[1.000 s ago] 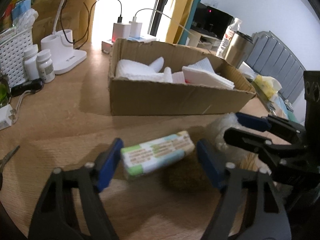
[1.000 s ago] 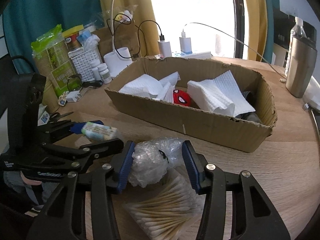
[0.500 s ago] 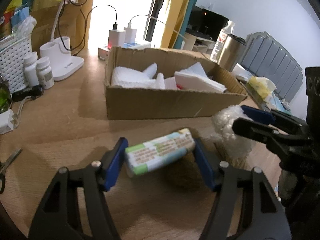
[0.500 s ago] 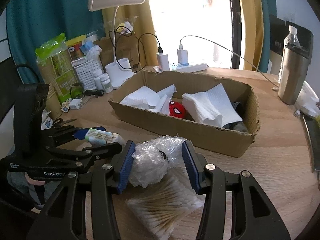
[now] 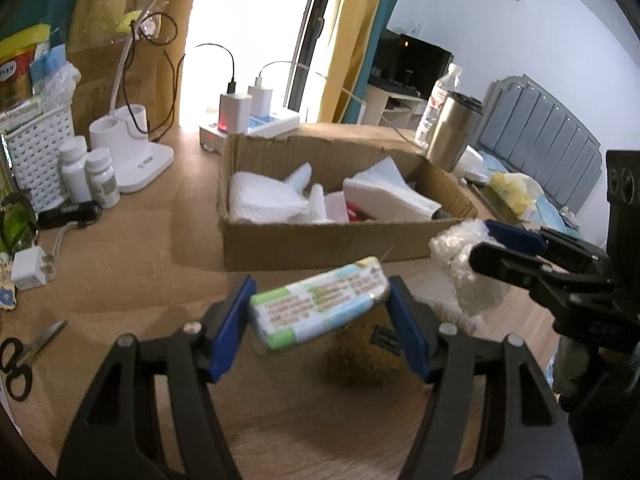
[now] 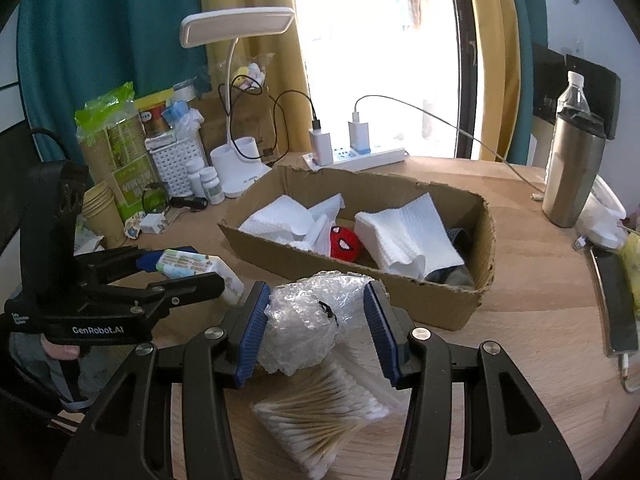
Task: Organize soft objects
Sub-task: 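Grasp the clear plastic bag with the right tool while the left tool lifts the package, then carry the package and plastic bag over the box and lower them with both tools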
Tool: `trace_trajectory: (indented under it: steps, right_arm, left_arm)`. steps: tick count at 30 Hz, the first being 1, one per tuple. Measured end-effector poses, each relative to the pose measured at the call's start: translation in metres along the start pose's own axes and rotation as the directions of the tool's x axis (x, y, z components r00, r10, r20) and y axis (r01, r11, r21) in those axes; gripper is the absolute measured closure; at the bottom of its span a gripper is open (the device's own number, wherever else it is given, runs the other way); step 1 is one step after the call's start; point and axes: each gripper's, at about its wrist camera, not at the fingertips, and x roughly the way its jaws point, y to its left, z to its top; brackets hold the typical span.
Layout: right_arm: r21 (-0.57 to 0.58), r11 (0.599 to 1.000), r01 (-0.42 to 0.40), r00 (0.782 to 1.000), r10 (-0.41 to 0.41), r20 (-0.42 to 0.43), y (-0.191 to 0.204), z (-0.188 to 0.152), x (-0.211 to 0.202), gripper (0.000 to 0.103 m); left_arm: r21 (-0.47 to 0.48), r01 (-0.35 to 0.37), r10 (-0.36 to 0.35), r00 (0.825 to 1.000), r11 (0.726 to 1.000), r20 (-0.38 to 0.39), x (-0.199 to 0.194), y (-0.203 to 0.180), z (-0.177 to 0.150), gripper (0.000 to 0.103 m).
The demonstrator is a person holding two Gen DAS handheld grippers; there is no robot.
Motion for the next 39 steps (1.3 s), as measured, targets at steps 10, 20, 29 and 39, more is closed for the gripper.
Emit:
trace_trajectory:
  steps: [10, 20, 29, 39]
  right_arm:
    - [0.003, 1.0, 0.01, 0.999, -0.01, 0.034, -0.007, 0.01, -0.007, 0.052]
    - [0.003, 1.0, 0.016, 0.998, -0.016, 0.053, -0.014, 0.022, -0.004, 0.052]
    - [0.026, 0.999, 0.024, 0.998, -0.026, 0.057, -0.028, 0.032, 0.008, 0.052]
    - [0.046, 0.999, 0.009, 0.998, -0.012, 0.062, -0.039, 0.038, 0.027, 0.052]
  left_arm:
    - [0.012, -0.003, 0.002, 0.999, 1.0, 0.046, -0.01, 0.0, 0.018, 0.035]
    - [0.031, 0.01, -0.012, 0.997, 0.999, 0.071, -0.008, -0.002, 0.032, 0.035]
    - [0.032, -0.006, 0.003, 0.996, 0.999, 0.085, 0.004, 0.008, 0.047, 0.035]
    - [0.03, -0.003, 0.001, 0.997, 1.0, 0.077, 0.027, 0.015, 0.059, 0.035]
